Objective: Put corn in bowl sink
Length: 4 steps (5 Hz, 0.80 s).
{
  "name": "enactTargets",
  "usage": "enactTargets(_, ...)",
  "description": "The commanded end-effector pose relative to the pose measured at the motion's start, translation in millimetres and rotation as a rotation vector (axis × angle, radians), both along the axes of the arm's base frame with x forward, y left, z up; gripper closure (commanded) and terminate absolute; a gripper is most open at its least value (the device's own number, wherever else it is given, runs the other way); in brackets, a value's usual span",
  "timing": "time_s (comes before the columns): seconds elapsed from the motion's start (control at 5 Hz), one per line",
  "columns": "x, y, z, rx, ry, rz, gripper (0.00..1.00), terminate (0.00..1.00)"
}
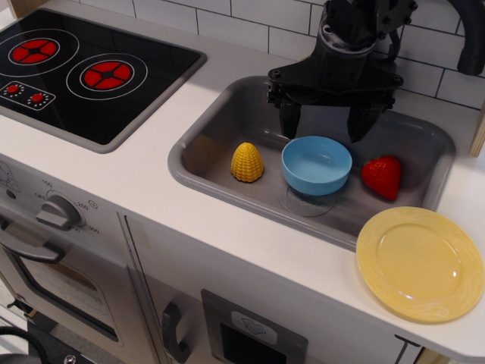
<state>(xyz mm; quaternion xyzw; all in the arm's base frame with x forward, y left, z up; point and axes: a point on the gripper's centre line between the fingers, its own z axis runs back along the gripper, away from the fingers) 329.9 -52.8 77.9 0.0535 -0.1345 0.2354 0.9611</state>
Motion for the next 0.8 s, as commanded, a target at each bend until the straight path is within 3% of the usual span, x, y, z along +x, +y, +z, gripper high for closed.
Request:
enactTargets(0.0,0,0,0,0.000,0.000,0.000,0.00,0.00)
enactTargets(0.2,5,35,3,-0.051,0.052,0.251,0.00,0.00)
enactTargets(0.4,8,62,5,-0.086,0.028,0.500,0.00,0.00)
enactTargets(0.6,2,85,-2,-0.119,-0.034,0.746,0.00,0.00)
